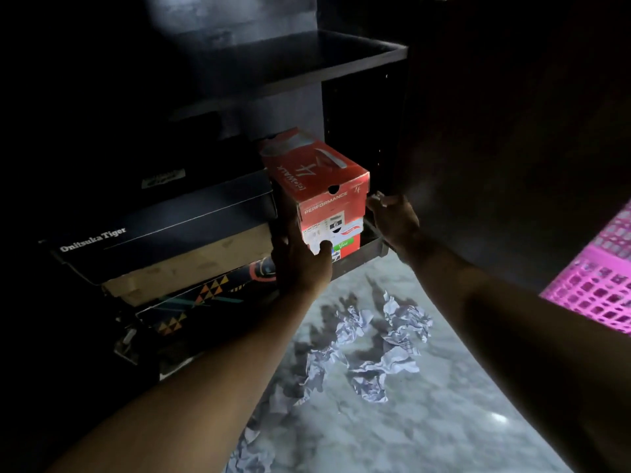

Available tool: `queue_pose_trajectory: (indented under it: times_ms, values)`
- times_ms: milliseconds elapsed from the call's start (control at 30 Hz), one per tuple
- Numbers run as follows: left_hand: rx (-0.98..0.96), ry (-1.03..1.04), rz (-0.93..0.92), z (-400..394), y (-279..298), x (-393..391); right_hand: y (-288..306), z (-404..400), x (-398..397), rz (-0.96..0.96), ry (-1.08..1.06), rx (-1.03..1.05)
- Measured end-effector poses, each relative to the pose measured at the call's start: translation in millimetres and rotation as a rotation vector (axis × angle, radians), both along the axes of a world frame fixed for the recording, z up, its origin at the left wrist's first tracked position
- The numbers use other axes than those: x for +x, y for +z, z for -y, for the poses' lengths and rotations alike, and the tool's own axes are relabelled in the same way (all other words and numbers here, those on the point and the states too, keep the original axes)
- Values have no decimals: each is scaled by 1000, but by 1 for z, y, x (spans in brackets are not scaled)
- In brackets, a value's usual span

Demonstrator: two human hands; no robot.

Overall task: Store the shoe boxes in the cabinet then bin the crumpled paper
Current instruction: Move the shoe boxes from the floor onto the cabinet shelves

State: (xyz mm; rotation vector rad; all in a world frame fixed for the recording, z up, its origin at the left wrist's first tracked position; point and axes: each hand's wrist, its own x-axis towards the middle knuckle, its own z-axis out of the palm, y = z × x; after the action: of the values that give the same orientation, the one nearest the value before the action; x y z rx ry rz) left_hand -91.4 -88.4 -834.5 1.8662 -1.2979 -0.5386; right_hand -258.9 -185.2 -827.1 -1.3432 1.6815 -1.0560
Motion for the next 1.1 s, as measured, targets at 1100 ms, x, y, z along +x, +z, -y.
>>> queue_pose_trajectory:
  times_ms: [1100]
  values:
    - [642, -1194, -283, -273, 83, -523, 115, -556, -442, -273, -1556, -53]
